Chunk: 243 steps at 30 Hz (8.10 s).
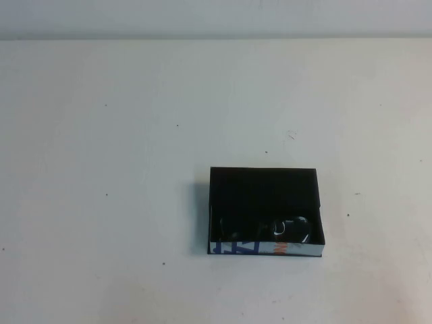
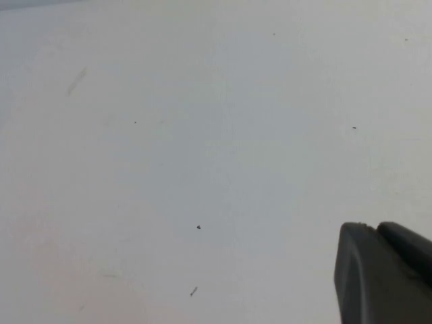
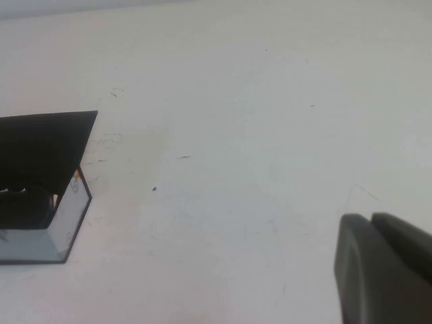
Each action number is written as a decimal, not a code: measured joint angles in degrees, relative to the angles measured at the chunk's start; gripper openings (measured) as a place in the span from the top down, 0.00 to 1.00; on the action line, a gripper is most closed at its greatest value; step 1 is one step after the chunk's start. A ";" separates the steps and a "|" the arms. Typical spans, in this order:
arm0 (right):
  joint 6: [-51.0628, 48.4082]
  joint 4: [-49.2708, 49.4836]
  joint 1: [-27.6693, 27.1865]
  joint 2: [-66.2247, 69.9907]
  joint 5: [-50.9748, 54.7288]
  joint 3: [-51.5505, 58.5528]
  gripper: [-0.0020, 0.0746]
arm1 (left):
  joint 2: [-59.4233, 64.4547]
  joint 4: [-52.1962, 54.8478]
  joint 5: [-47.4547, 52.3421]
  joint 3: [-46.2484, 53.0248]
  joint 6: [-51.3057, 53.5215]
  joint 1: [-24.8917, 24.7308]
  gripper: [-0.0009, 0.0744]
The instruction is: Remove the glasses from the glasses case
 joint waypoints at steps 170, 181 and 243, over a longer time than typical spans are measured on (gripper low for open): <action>-57.07 3.05 32.46 112.86 40.42 -87.79 0.51 | 0.00 0.00 0.00 0.00 0.00 0.00 0.99; -56.83 3.17 32.46 115.93 38.54 -87.79 0.56 | 0.00 0.00 0.00 0.00 0.00 0.00 0.99; 1.53 2.68 6.33 65.56 14.86 -56.48 0.98 | 0.00 0.00 0.00 0.00 0.00 0.00 0.99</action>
